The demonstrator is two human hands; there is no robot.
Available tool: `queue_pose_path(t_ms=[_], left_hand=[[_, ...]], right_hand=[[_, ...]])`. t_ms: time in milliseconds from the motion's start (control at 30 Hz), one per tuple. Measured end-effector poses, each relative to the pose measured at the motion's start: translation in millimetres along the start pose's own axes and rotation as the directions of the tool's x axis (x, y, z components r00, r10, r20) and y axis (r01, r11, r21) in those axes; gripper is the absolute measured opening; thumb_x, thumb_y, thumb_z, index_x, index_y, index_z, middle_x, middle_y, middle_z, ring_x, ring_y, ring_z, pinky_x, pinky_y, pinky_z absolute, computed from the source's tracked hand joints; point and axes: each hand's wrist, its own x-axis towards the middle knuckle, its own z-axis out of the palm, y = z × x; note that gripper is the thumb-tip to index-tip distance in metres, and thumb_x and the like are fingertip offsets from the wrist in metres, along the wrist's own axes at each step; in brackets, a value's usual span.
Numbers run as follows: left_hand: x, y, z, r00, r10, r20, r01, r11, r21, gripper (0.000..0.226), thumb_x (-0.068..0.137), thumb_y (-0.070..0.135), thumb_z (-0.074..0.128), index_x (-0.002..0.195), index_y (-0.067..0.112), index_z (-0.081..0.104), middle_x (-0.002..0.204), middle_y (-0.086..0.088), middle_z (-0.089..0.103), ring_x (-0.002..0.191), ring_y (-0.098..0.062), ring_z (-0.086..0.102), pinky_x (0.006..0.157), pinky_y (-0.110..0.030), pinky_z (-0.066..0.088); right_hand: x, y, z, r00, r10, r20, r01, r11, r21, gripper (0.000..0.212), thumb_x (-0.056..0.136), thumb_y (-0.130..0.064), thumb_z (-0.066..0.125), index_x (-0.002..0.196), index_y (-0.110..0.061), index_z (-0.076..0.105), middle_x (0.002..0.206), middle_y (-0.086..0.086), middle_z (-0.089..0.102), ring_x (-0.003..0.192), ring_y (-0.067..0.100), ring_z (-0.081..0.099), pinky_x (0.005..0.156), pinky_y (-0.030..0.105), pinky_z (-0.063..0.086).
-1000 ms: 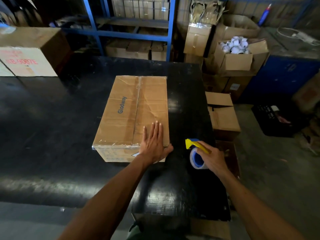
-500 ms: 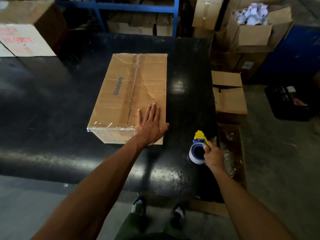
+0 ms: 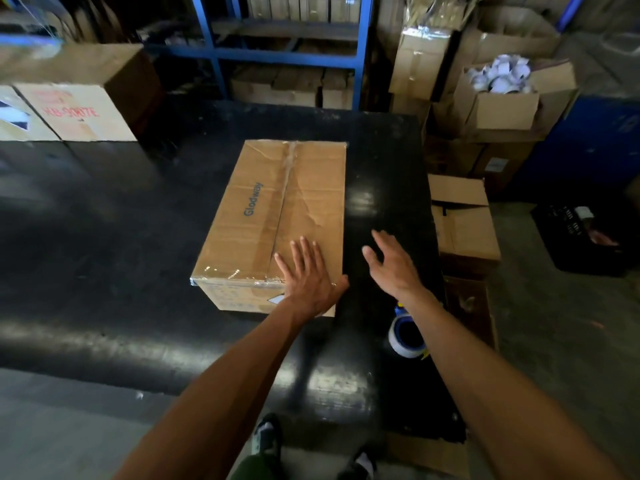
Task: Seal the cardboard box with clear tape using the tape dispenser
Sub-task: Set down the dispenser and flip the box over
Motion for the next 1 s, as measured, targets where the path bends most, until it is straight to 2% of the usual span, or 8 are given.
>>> queue_pose_path(t_ms=[133, 267, 433, 500, 600, 667, 800, 1000], left_hand=[[-15.2, -28.0, -3.9, 0.994, 0.080, 0.072, -0.082, 0.997, 0.014, 0.109, 0.076, 0.074, -0.004, 0.155, -0.001, -0.003, 0.162, -0.027, -0.011, 0.150, -0.044, -0.012, 0.112, -0.073, -0.004], [-14.5, -91.8, 4.3, 0.961, 0.278, 0.006, -0.277, 0.956, 0.098, 0.098, 0.086, 0.069, 0.024, 0.143, -0.008, 0.043, 0.152, -0.033, 0.034, 0.139, -0.051, 0.035, 0.099, -0.078, 0.032], [6.2, -195.3, -21.7, 0.860, 0.500, 0.095, -0.508, 0.827, 0.241, 0.106, 0.088, 0.078, 0.028, 0.156, 0.008, -0.013, 0.162, -0.016, -0.022, 0.149, -0.035, -0.021, 0.117, -0.067, -0.007], [17.4, -231.6, -40.9, 0.830, 0.535, 0.157, -0.557, 0.785, 0.272, 0.113, 0.083, 0.077, 0.041, 0.155, 0.015, -0.019, 0.161, -0.008, -0.027, 0.149, -0.028, -0.024, 0.119, -0.059, -0.012], [36.0, -269.8, -66.4, 0.830, 0.493, 0.261, -0.552, 0.793, 0.258, 0.119, 0.079, 0.062, 0.062, 0.155, 0.021, -0.020, 0.161, 0.004, -0.027, 0.149, -0.019, -0.022, 0.121, -0.056, -0.008], [43.2, -276.3, -74.6, 0.847, 0.434, 0.305, -0.507, 0.833, 0.222, 0.119, 0.081, 0.052, 0.066, 0.154, 0.023, -0.023, 0.159, 0.006, -0.030, 0.148, -0.018, -0.024, 0.120, -0.059, -0.009], [53.1, -274.4, -56.2, 0.874, 0.432, 0.224, -0.470, 0.867, 0.163, 0.102, 0.090, 0.074, 0.037, 0.152, 0.026, -0.028, 0.158, 0.006, -0.035, 0.147, -0.022, -0.030, 0.117, -0.064, -0.012], [90.8, -289.4, -71.9, 0.831, 0.516, 0.207, -0.556, 0.775, 0.301, 0.088, 0.095, 0.074, 0.022, 0.151, 0.027, -0.028, 0.161, 0.003, -0.030, 0.151, -0.027, -0.020, 0.118, -0.056, -0.011]], right_hand=[[42.4, -58.8, 13.5, 0.979, -0.186, 0.079, 0.198, 0.960, -0.199, 0.060, 0.103, -0.049, 0.026, 0.157, -0.025, 0.015, 0.166, 0.006, 0.005, 0.152, 0.024, -0.001, 0.122, 0.050, 0.005], [51.8, -82.8, 49.4, 0.945, -0.249, 0.213, 0.318, 0.854, -0.413, 0.060, 0.102, -0.051, 0.017, 0.157, -0.028, 0.011, 0.167, 0.006, -0.001, 0.152, 0.024, -0.006, 0.122, 0.051, 0.001], [16.5, -124.2, 107.7, 0.986, -0.169, -0.006, 0.149, 0.886, -0.438, 0.060, 0.100, -0.054, 0.018, 0.153, -0.029, 0.029, 0.162, 0.009, 0.024, 0.148, 0.031, 0.020, 0.120, 0.052, 0.013], [4.7, -148.7, 124.7, 0.967, -0.226, -0.114, 0.150, 0.875, -0.460, 0.058, 0.097, -0.053, 0.027, 0.141, -0.023, 0.052, 0.141, 0.016, 0.052, 0.126, 0.038, 0.047, 0.109, 0.052, 0.032], [6.6, -170.8, 118.7, 0.915, -0.364, -0.175, 0.237, 0.835, -0.497, 0.047, 0.095, -0.053, 0.036, 0.116, -0.025, 0.069, 0.111, 0.014, 0.061, 0.102, 0.036, 0.055, 0.094, 0.047, 0.037], [16.0, -168.5, 99.8, 0.959, -0.268, -0.088, 0.186, 0.835, -0.518, 0.056, 0.092, -0.064, 0.029, 0.128, -0.034, 0.059, 0.131, 0.016, 0.052, 0.123, 0.036, 0.045, 0.106, 0.050, 0.027], [31.1, -126.9, 81.6, 0.999, 0.028, 0.028, -0.012, 0.896, -0.444, 0.085, 0.075, -0.091, 0.003, 0.151, -0.053, -0.001, 0.165, 0.009, -0.013, 0.148, 0.036, -0.019, 0.114, 0.060, -0.017], [17.9, -135.3, 92.6, 0.992, 0.097, -0.081, -0.122, 0.898, -0.422, 0.087, 0.075, -0.090, 0.001, 0.152, -0.050, 0.005, 0.165, 0.009, 0.003, 0.149, 0.037, 0.001, 0.116, 0.061, -0.002]])
